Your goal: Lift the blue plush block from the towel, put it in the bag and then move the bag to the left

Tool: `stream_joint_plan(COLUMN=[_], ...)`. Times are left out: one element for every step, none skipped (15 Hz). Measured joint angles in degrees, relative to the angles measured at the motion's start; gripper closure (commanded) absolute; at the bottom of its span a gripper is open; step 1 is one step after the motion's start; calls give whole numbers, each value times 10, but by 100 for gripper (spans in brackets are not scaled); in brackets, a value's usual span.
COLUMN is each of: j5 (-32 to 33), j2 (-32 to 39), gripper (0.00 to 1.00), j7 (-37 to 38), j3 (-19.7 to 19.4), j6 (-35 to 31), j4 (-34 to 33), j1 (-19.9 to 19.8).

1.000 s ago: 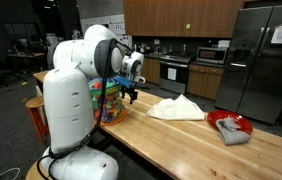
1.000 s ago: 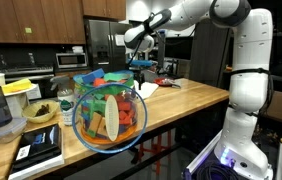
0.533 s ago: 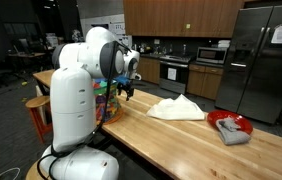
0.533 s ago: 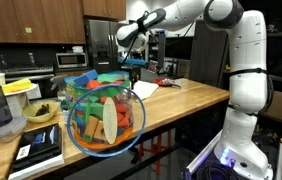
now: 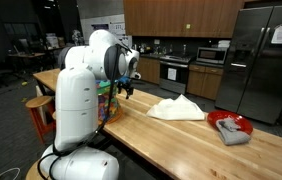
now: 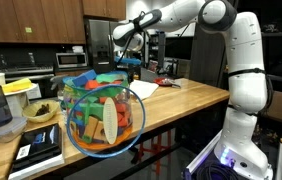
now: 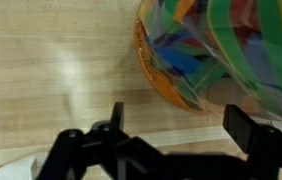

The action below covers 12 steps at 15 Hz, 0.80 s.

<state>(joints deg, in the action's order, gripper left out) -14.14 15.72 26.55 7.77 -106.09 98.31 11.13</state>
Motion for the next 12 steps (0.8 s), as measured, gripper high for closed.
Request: stream_joint_plan(j5=[0, 1, 2, 2, 3, 5, 6, 7, 10, 15, 19, 23], j2=[1, 1, 1, 1, 1, 0, 0, -1, -1, -1, -1, -1], gripper=[0, 0, 0, 0, 0, 0, 0, 0, 0, 0, 0, 0], j7=[3, 10, 17, 23, 27, 30, 31, 32, 32, 32, 31, 30], j3=[-2, -6, -11, -16, -23, -29, -36, -42, -48, -53, -58, -63], j6=[-5, -19, -36, -53, -70, -86, -99, -110, -117, -122, -124, -124], j4=[-1, 0, 0, 0, 1, 1, 2, 3, 5, 6, 7, 8], j1=[0, 0, -1, -3, -5, -8, -12, -17, -22, -26, -31, -37])
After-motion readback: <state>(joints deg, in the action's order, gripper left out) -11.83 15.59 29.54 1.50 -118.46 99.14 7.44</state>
